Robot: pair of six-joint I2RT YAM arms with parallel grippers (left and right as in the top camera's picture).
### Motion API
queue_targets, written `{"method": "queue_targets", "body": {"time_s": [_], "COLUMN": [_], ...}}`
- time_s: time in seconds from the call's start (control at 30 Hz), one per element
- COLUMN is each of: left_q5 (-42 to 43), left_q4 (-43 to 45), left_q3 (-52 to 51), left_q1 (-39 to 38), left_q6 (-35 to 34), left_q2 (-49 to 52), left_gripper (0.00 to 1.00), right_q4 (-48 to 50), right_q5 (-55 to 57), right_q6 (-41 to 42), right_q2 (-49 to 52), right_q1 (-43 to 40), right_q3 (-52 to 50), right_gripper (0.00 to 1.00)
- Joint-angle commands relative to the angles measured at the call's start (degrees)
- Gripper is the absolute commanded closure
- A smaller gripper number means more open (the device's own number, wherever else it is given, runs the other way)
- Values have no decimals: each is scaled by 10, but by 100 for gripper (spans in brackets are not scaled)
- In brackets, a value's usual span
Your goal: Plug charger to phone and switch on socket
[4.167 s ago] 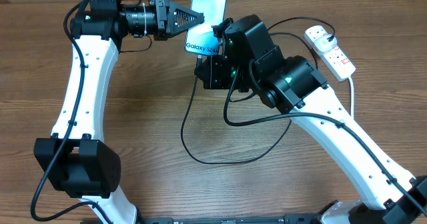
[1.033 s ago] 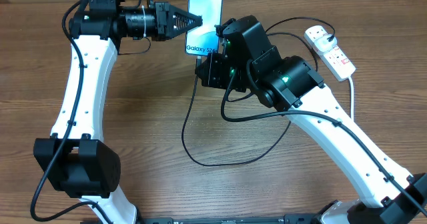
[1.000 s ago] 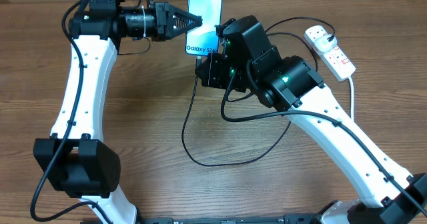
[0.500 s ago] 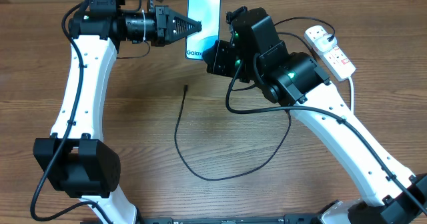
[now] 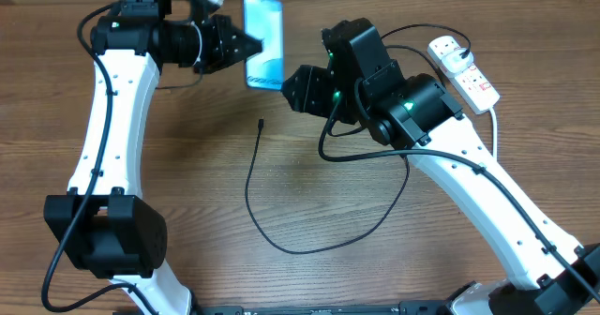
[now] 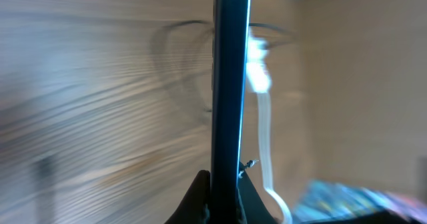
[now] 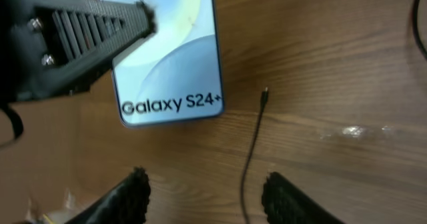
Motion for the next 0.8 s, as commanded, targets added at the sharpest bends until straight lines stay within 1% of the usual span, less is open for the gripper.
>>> {"method": "queue_targets", "body": {"time_s": [0.0, 0.07, 0.1, 0.17, 0.27, 0.3, 0.4, 0.5, 0.6, 0.63, 0.73, 0.77], "left_q5": [-195, -282, -319, -374, -441, -460, -476, -483, -501, -504, -506, -515], "left_q4": [-28, -51, -61, -77, -98, -103, -115, -120, -127, -129, -139, -144], "left_q3": [6, 6, 5, 5, 5, 5, 5, 5, 5, 5, 5, 5], "left_q1": [3, 2, 2, 2, 4, 5, 6, 7, 6, 6, 6, 7], "left_q6": [1, 1, 1, 0, -8, -17, -30, -39, -61, -67, -84, -94], "left_q2": [-2, -2, 0, 2, 5, 5, 5, 5, 5, 5, 5, 5], "left_gripper": [96, 96, 96, 96, 96, 96, 96, 96, 96, 96, 96, 96], "right_q4": [-3, -2, 0, 10, 22, 22, 19, -20, -101, -133, -188, -192], "right_q5": [9, 9, 10, 18, 26, 23, -12, -39, -38, -36, -9, 3], "right_q6": [-10, -10, -10, -10, -10, -10, -21, -43, -56, -57, -36, -29], "right_q2": [0, 5, 7, 13, 38, 49, 89, 131, 187, 214, 279, 297], "right_q1": [-2, 0, 1, 7, 17, 20, 22, 21, 21, 21, 23, 23], "right_q3": [6, 5, 1, -9, -19, -19, -12, 33, 128, 174, 274, 290], "right_gripper": [30, 26, 26, 25, 18, 18, 19, 21, 23, 23, 29, 30]}}
